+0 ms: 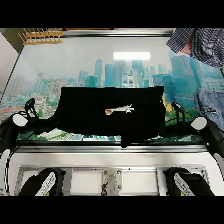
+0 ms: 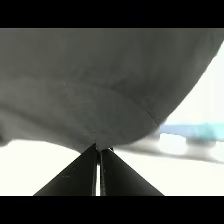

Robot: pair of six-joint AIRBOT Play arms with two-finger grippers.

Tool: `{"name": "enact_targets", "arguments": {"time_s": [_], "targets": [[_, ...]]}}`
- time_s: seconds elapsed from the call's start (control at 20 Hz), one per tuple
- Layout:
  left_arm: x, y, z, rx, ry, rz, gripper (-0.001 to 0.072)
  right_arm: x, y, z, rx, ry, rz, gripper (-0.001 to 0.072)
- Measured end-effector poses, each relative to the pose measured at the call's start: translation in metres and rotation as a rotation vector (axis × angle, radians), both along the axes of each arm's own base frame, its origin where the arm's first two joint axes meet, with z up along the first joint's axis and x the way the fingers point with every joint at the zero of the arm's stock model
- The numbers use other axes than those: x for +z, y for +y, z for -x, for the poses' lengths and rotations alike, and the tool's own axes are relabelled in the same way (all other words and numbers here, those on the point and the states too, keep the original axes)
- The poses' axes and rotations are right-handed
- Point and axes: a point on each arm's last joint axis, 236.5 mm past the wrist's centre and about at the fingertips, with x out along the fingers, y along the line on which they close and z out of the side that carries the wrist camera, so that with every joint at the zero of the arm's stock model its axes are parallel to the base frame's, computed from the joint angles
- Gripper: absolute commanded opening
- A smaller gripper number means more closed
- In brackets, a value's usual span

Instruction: Fold the clothes and pants, and hang the long-sleeved shirts on hangers.

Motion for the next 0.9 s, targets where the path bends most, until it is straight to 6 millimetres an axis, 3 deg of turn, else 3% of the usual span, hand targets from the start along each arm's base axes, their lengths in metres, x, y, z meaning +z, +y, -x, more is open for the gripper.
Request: {"name": "enact_targets", "arguments": {"time_s": [0.3,0.45,0.65,0.9], "targets": [[0.044,0.003,0.065,-0.075,0.036,-0.095,0.0005,0.033,-0.025,0.062,0.076,0.065,0.141,0.0008],[0.054,0.003,0.079,-0.074,0.03,-0.111,0.0005,0.039,-0.032,0.071,0.065,0.079,0.174,0.0009],[0.048,0.007,0.071,-0.067,0.073,-0.107,0.0006,0.047,-0.038,0.041,0.033,0.05,0.187,0.0008],[0.03,0.019,0.02,-0.07,0.119,-0.086,0.0006,0.041,-0.035,-0.031,0.007,0.0,0.15,0.0009]]}}
